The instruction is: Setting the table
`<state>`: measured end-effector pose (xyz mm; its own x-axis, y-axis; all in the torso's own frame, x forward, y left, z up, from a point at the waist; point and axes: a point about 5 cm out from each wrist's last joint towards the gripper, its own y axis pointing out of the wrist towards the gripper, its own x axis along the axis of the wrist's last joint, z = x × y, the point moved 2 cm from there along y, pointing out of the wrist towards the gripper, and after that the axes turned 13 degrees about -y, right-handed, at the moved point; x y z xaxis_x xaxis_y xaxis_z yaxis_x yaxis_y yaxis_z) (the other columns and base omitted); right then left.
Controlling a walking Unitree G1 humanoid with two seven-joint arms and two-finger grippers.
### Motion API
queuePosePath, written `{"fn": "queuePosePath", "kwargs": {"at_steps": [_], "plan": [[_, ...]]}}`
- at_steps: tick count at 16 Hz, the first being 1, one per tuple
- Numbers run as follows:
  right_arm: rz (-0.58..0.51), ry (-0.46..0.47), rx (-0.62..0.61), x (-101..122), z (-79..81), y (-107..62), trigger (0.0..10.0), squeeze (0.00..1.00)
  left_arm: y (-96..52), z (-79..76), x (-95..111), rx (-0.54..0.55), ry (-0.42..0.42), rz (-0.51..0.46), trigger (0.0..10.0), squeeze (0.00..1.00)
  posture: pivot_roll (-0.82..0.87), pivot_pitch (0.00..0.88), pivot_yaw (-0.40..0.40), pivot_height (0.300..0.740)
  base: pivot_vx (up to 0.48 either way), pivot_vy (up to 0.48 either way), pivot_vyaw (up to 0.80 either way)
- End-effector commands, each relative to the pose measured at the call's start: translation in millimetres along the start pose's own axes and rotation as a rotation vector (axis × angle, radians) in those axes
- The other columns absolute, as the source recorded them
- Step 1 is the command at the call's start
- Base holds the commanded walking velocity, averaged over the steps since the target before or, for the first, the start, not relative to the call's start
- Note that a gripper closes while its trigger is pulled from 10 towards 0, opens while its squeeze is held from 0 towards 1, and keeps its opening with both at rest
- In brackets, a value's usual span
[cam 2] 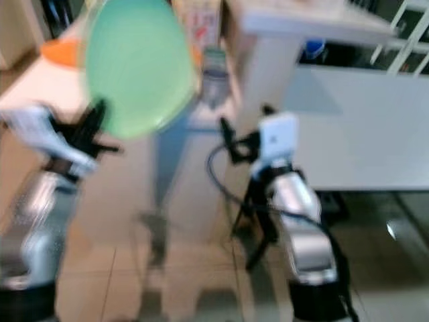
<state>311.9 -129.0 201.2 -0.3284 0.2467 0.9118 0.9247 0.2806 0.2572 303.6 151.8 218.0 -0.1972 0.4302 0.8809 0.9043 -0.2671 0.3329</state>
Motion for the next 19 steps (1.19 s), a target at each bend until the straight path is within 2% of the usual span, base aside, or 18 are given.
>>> {"fn": "queuePosePath", "kwargs": {"at_steps": [1, 5, 9, 11, 13, 16, 19], "plan": [[-0.014, 0.001, -0.001, 3.1, 0.7, 0.5, 10.0, 0.00, 0.8, -0.7, 12.2, -0.008, 0.025, -0.057, 10.0, 0.00, 0.00, 0.000, -0.064, 0.740, 0.000, -0.480, 0.00], [-0.015, 0.008, -0.029, 2.0, -5.6, 2.0, 10.0, 0.00, 4.6, -6.7, 12.1, -0.026, 0.034, -0.055, 10.0, 0.00, 0.02, 0.000, -0.060, 0.740, 0.000, -0.480, 0.00], [0.002, 0.005, -0.032, 0.7, -3.4, 0.0, 10.0, 0.00, 7.7, -4.9, 0.8, -0.014, 0.047, -0.031, 10.0, 0.00, -0.02, 0.000, -0.054, 0.740, 0.000, -0.480, 0.00], [0.044, -0.016, -0.049, -5.7, -4.7, -1.3, 10.0, 0.00, 10.1, 9.2, -15.6, 0.063, 0.109, 0.022, 10.0, 0.00, -0.03, 0.000, -0.042, 0.740, 0.000, -0.480, 0.00], [0.080, -0.018, -0.085, -13.6, -10.8, -4.1, 10.0, 0.00, 9.7, 11.9, -25.4, 0.073, 0.221, 0.074, 10.0, 0.00, -0.01, 0.000, -0.045, 0.740, 0.000, -0.480, 0.00], [0.121, -0.013, -0.130, -25.9, -15.7, -5.8, 10.0, 0.00, 11.9, 12.0, -25.1, 0.075, 0.271, 0.083, 10.0, 0.00, 0.01, 0.000, -0.051, 0.740, 0.000, -0.480, 0.00], [0.132, -0.004, -0.141, -26.6, -11.7, -7.0, 10.0, 0.00, 10.5, 21.7, -20.0, 0.106, 0.306, 0.070, 10.0, 0.00, -0.01, 0.000, -0.045, 0.740, 0.000, -0.480, 0.00]]}}
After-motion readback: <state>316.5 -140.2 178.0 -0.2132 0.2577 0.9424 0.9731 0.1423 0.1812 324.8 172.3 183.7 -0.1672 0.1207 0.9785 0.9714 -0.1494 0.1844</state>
